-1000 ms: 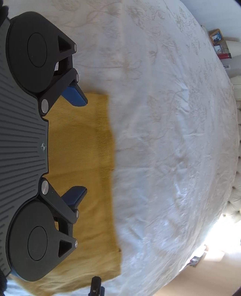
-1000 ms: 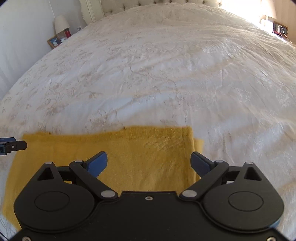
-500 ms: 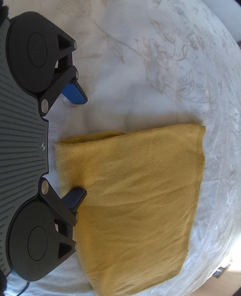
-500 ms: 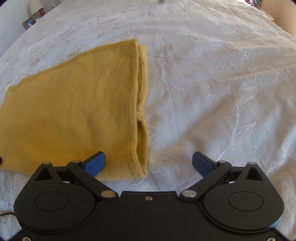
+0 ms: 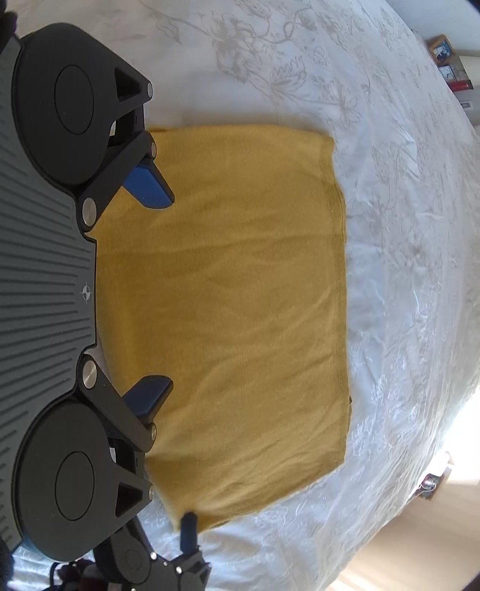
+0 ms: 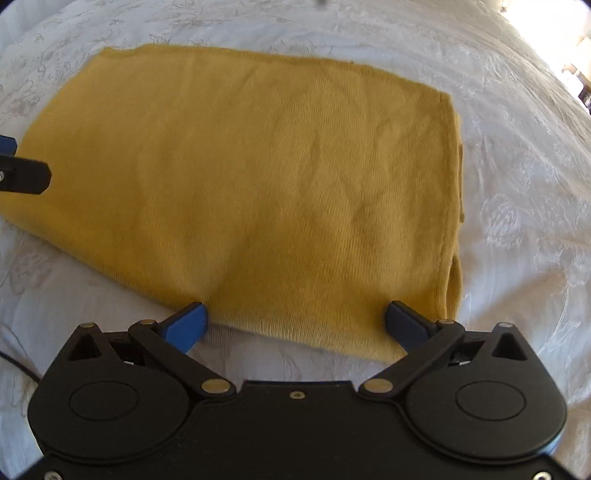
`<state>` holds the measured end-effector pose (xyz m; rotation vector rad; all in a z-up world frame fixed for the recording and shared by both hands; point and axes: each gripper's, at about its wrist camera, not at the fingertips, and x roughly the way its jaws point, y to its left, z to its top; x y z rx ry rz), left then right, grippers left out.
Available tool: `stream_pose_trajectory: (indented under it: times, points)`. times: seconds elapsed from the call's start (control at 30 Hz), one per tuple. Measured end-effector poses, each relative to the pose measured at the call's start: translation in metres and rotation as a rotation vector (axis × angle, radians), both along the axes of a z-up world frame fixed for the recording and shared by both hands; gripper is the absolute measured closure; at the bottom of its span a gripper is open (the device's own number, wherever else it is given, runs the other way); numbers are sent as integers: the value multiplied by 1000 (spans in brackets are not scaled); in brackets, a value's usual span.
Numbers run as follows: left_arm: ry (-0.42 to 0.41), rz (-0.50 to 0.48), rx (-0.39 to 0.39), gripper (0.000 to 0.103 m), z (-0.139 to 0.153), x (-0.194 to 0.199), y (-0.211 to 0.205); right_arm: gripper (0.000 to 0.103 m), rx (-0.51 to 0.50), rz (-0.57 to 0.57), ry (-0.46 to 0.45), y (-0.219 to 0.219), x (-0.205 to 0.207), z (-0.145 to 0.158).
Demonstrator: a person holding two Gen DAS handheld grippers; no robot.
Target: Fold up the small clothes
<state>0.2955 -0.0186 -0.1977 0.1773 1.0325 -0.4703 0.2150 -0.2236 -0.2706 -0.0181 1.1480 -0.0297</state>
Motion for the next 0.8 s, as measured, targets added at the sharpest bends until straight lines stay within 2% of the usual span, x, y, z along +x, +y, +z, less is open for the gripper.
stream_pose_trajectory:
  times: [0.1,0.2,0.33,0.43,0.6,0.8]
  points:
    - [11,11,-10,5,-7,-2,-14,1,38,-22,-12,-13,-13,5]
    - [39,17,-9,5,-17,-3,-26,1,133,-72,-58,-33,-22,16]
    - [120,4,70,1,-43,-5,-39,1,241,-189,-143,-70,-29,32]
    - [111,-4,91,0,-49,-8,-42,1,329,-263,-169,-100,-25,35]
    - [132,17,79,0,-51,-5,-39,1,505,-319,-148,-138,-2,21]
    - [128,31,108,0,-53,-5,-44,1,622,-278,-86,-158,32,-10]
